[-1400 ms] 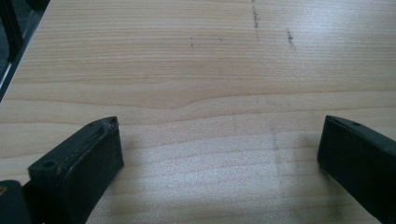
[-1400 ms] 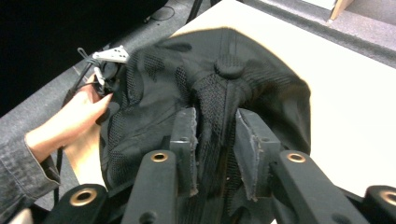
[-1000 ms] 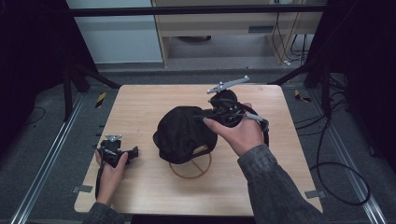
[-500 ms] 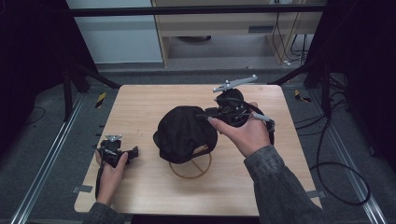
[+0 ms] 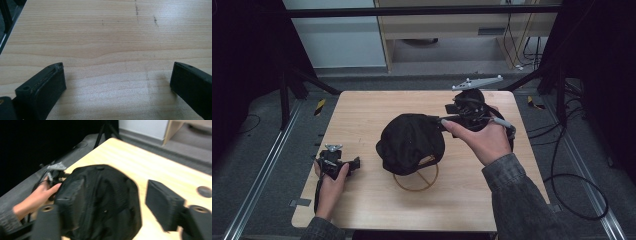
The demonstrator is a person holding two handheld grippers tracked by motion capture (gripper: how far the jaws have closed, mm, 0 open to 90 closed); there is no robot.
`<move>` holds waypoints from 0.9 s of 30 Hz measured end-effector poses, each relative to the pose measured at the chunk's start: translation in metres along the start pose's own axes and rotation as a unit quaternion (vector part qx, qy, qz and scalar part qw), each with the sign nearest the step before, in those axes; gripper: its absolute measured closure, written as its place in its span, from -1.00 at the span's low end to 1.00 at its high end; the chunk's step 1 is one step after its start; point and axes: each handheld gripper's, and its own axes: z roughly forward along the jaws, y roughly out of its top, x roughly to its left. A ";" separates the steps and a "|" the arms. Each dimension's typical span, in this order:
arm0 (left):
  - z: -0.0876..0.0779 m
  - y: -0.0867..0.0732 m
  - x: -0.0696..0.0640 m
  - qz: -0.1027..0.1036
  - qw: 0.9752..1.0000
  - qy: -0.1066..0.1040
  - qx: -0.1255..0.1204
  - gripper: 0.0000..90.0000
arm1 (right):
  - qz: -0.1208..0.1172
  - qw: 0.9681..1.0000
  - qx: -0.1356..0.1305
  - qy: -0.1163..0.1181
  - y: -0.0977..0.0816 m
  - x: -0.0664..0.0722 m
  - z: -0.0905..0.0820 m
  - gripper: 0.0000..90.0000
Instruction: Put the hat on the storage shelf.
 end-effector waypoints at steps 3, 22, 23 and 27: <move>0.000 0.000 0.000 0.000 1.000 0.000 0.000 -1.00 | 0.004 1.000 -0.017 -0.021 0.000 -0.006 -0.005 -0.60; 0.000 0.000 0.000 -0.001 1.000 0.001 0.000 -1.00 | -0.011 0.995 -0.061 -0.074 -0.013 -0.034 -0.034 -0.87; 0.000 0.000 0.000 -0.001 1.000 0.000 0.000 -1.00 | -0.015 0.995 -0.060 -0.077 -0.015 -0.036 -0.035 -0.87; 0.000 0.000 0.000 -0.001 1.000 0.001 0.000 -1.00 | -0.014 0.994 -0.057 -0.093 -0.028 -0.049 -0.037 -0.86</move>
